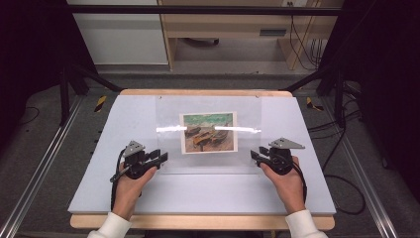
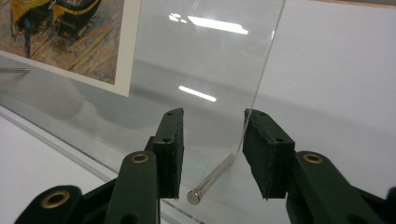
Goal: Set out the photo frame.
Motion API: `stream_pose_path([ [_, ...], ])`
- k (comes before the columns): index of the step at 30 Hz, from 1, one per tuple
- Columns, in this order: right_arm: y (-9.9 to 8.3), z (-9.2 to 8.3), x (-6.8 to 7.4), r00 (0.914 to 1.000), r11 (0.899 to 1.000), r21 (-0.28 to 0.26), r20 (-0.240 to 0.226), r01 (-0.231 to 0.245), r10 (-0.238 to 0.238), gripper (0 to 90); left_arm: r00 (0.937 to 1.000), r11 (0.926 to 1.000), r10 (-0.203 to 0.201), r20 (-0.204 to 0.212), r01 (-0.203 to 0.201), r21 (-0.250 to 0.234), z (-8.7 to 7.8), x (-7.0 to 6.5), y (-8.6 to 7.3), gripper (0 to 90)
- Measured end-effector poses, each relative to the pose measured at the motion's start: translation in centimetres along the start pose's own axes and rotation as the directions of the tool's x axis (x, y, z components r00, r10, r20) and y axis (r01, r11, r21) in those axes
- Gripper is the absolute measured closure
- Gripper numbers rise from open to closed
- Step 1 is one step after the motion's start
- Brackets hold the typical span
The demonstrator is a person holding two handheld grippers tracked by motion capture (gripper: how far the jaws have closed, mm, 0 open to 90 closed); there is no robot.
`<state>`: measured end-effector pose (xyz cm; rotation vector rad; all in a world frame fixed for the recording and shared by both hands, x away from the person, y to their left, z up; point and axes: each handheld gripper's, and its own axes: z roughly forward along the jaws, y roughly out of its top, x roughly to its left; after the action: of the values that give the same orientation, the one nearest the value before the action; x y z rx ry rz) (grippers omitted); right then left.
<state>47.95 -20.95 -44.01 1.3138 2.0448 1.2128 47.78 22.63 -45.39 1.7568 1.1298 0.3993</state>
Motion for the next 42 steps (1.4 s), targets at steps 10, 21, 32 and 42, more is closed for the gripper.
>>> stream_pose_path([
  [10, -0.6, -0.6, 0.3, 0.9998, 1.000, 0.009, 0.010, 0.018, -0.018, 64.7, 0.9998, 0.9999, 0.014, -0.015, -0.014, 0.009, -0.4, -0.4, -0.5, 62.1],
  [21, -1.3, -1.1, 0.5, 0.9993, 0.999, 0.020, 0.011, 0.037, -0.037, 67.6, 0.9991, 0.9994, 0.027, -0.033, -0.026, 0.022, -0.8, -0.9, -1.1, 63.0],
  [32, -1.8, -1.4, 0.9, 0.9989, 0.998, 0.035, 0.011, 0.045, -0.045, 68.0, 0.9989, 0.9987, 0.036, -0.030, -0.035, 0.036, -0.9, -1.1, -1.4, 62.7],
  [42, -2.1, -1.6, 1.0, 0.9984, 0.998, 0.040, 0.012, 0.054, -0.055, 68.2, 0.9985, 0.9982, 0.043, -0.034, -0.041, 0.044, -1.0, -1.3, -1.6, 61.8],
])
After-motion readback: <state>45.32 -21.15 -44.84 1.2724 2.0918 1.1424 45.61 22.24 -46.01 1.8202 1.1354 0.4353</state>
